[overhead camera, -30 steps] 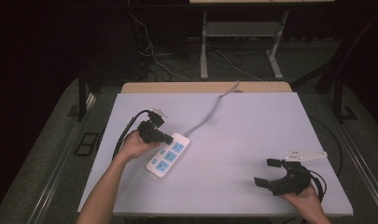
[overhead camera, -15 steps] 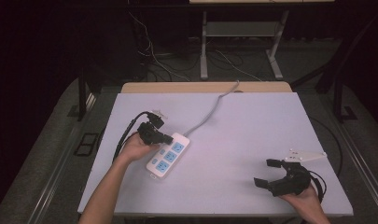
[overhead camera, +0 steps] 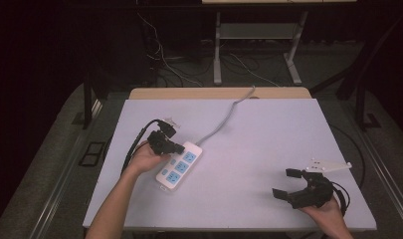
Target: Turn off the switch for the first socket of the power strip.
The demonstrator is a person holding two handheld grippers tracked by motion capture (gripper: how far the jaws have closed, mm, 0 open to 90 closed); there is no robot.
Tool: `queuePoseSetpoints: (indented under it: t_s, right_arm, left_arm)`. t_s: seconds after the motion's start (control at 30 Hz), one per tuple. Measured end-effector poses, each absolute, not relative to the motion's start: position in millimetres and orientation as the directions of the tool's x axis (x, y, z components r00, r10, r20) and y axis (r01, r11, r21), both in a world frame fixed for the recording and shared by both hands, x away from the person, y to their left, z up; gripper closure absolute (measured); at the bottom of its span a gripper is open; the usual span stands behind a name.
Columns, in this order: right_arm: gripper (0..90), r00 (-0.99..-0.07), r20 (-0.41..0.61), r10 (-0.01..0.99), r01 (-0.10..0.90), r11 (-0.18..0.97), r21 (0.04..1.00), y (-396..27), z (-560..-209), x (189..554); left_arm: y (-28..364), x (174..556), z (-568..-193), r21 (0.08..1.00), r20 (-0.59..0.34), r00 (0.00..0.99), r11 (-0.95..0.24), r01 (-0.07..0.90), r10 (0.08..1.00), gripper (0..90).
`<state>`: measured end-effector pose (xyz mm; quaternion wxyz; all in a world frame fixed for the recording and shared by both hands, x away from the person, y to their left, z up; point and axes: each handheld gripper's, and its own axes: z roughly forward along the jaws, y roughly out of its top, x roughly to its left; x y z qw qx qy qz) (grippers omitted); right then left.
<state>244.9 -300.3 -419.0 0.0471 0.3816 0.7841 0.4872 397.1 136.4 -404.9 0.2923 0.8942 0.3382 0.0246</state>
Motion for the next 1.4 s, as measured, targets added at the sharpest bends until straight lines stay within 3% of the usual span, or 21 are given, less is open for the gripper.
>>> queuePoseSetpoints:
  t_s: [0.1,1.0,1.03,1.3,1.4]
  right_arm:
    - [0.4,-0.705,0.3,0.642,0.551,0.23,0.802,-301.0,-418.3,244.9]
    - [0.4,-0.704,0.302,0.643,0.554,0.23,0.8,-300.7,-419.0,245.8]
    - [0.4,-0.704,0.303,0.642,0.554,0.23,0.8,-300.4,-419.0,245.8]
    - [0.5,-0.704,0.305,0.641,0.554,0.228,0.801,-300.2,-418.6,246.2]
    - [0.5,-0.702,0.306,0.643,0.555,0.226,0.8,-300.3,-418.6,246.1]
  left_arm:
    - [137.7,396.8,-397.5,0.554,-0.124,0.769,-0.599,0.578,0.627,89.5]
    - [177.2,377.9,-354.7,0.675,-0.154,0.714,-0.455,0.581,0.683,88.6]
    - [179.1,376.1,-352.5,0.684,-0.162,0.713,-0.444,0.579,0.682,81.9]
    - [187.9,359.9,-340.8,0.725,-0.176,0.707,-0.396,0.564,0.685,64.0]
    - [189.0,353.9,-338.5,0.736,-0.169,0.7,-0.383,0.558,0.694,51.2]
